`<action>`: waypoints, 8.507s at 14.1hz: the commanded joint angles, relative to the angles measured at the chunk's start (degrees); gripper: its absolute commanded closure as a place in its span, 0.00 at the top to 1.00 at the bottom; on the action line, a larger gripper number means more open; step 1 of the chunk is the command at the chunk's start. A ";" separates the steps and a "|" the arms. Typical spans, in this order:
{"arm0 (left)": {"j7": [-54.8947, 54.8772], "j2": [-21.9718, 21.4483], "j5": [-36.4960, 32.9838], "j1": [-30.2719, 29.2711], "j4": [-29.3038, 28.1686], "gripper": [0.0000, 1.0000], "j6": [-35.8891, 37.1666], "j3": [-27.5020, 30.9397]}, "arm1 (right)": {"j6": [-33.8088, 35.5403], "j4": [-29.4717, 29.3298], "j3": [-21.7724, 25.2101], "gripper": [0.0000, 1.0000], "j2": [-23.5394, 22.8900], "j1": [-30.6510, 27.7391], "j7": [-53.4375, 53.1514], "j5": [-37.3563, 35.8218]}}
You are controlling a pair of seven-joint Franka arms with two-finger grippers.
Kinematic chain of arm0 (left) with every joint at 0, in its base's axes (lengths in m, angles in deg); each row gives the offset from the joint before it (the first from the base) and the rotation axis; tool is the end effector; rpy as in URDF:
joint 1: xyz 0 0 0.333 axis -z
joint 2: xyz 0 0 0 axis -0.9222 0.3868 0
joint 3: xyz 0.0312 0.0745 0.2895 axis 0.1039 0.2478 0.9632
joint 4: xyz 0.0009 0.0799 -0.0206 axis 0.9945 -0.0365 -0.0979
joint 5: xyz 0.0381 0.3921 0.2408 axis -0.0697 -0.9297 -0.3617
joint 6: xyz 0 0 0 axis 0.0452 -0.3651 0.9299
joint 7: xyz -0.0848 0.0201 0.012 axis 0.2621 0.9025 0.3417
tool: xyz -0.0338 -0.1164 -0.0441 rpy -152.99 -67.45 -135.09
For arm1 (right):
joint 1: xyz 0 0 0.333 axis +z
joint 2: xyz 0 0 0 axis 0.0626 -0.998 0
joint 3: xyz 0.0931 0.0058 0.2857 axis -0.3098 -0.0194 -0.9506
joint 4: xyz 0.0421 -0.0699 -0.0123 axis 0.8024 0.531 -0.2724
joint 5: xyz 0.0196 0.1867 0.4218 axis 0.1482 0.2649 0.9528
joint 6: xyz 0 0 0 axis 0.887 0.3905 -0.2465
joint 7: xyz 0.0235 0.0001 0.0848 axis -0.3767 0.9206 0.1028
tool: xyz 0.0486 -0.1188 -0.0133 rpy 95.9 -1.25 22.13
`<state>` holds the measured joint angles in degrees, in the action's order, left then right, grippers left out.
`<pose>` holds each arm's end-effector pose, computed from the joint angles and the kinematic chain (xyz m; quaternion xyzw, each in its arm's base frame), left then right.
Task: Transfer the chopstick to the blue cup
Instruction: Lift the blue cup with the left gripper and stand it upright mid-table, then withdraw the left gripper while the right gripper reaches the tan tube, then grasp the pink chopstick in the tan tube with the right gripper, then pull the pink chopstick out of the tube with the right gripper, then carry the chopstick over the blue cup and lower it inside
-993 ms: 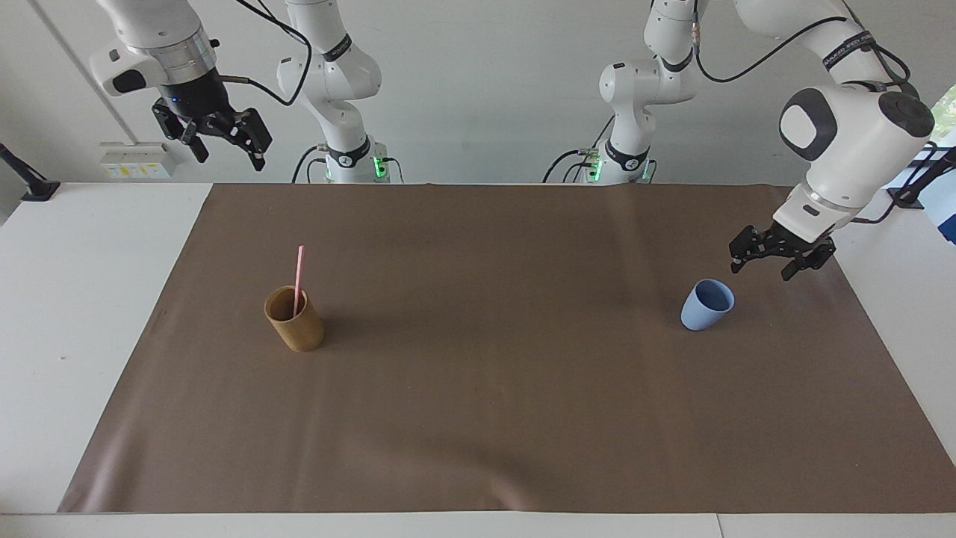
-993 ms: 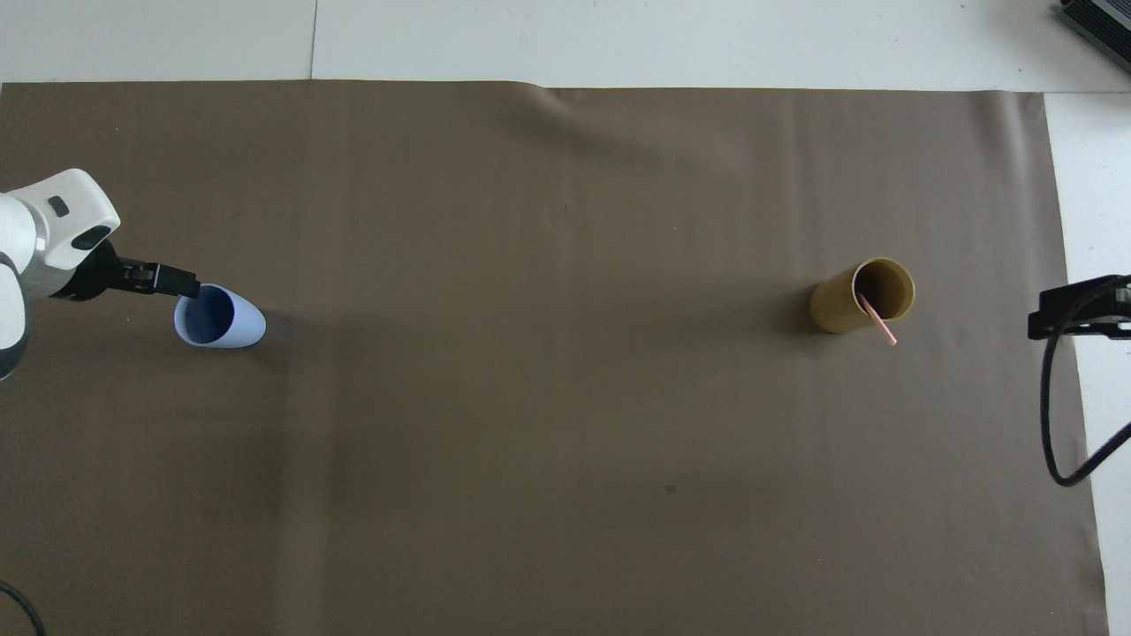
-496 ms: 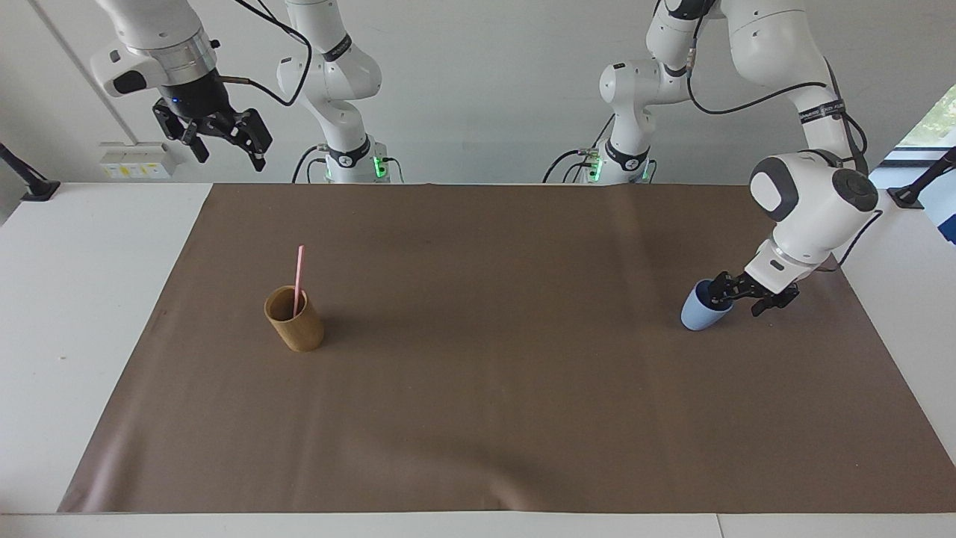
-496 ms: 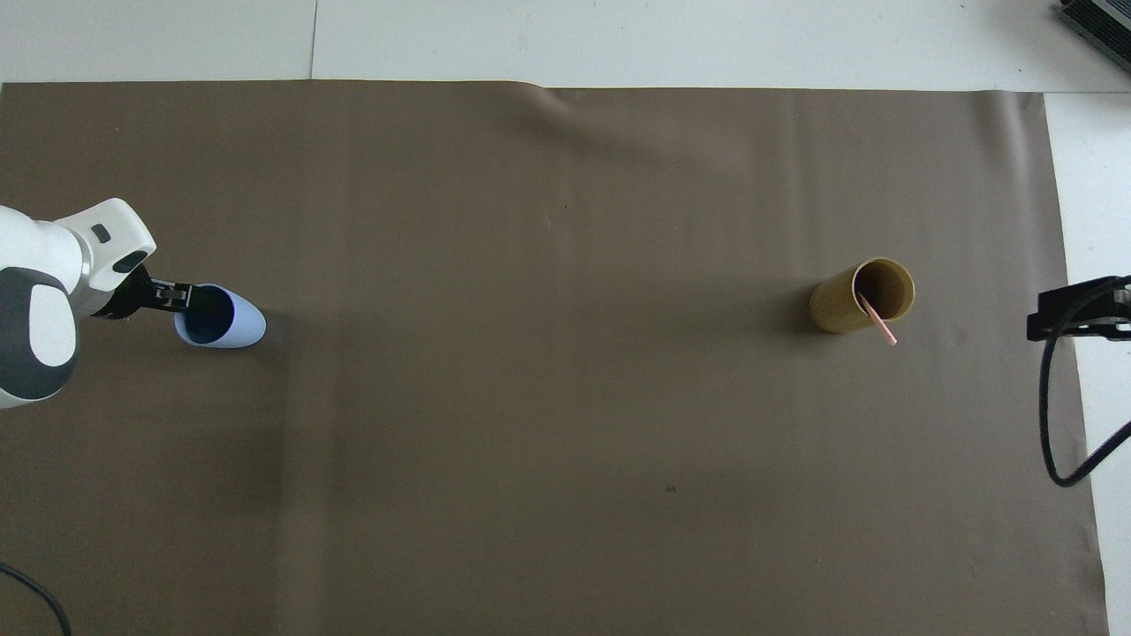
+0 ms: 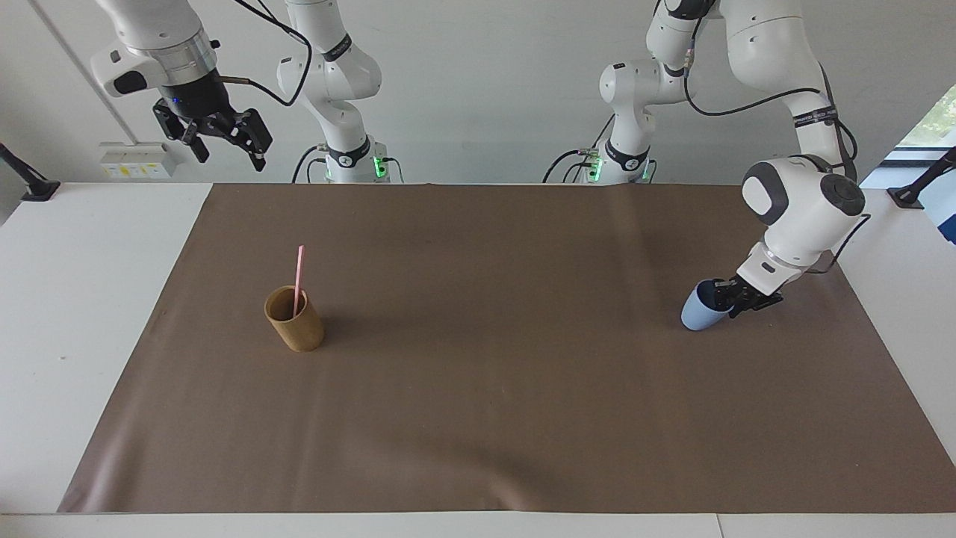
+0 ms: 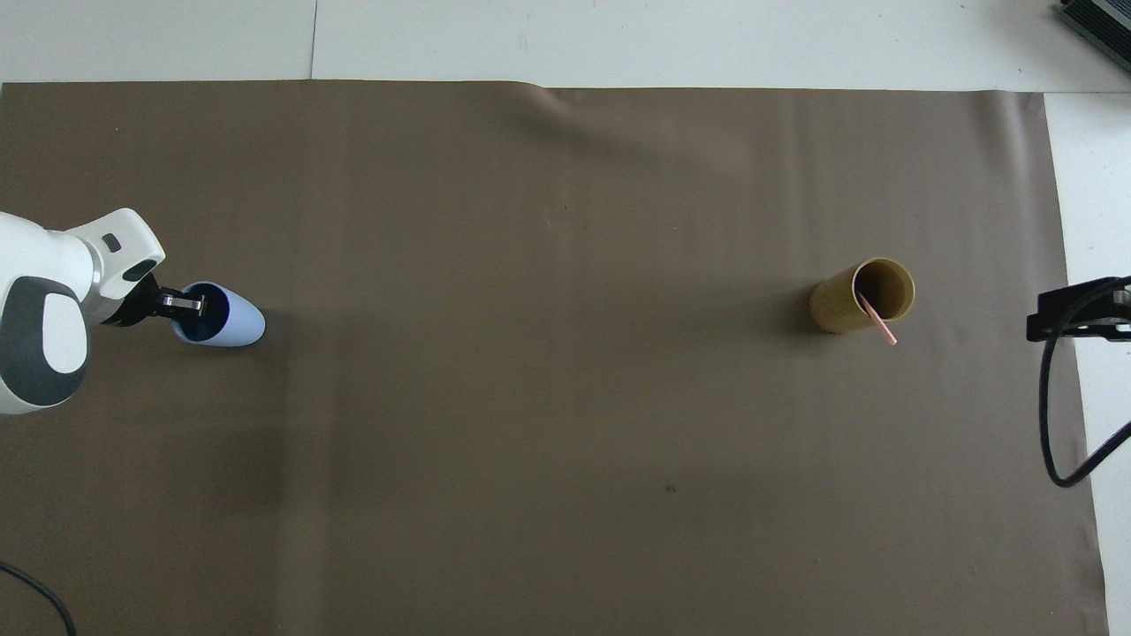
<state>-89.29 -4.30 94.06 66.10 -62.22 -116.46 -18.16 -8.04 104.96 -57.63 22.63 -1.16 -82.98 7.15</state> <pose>0.6366 0.0435 0.2710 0.9953 -0.0906 0.0076 0.0348 0.5834 -0.0203 0.6402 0.9958 -0.0884 -0.0171 0.0192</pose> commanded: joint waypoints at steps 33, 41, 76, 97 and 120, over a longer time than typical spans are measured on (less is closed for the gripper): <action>53.83 7.89 -4.18 42.72 18.00 1.00 2.85 -0.05 | -0.85 1.68 -0.36 1.00 1.43 -0.94 1.47 0.00; 38.39 -7.14 -4.18 30.70 5.53 1.00 6.90 0.04 | -4.53 3.70 -0.45 1.00 0.73 -0.68 0.59 0.27; 8.48 -12.69 -4.27 5.98 29.60 1.00 43.73 0.21 | -23.08 21.11 -0.54 0.00 -8.50 -0.41 -2.14 8.53; 8.48 -12.70 -4.27 5.89 29.60 1.00 43.64 0.30 | 2.74 5.56 -0.27 0.00 -1.20 -1.47 -3.02 12.39; 8.48 -12.61 -4.27 5.98 29.51 1.00 43.73 0.21 | -20.18 3.70 -2.82 0.00 -12.09 27.19 -62.25 29.18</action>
<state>-80.09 -15.61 90.66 72.83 -31.31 -73.22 -17.27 -27.63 109.62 -60.56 11.61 26.28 -144.60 34.80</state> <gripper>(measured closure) 0.000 0.916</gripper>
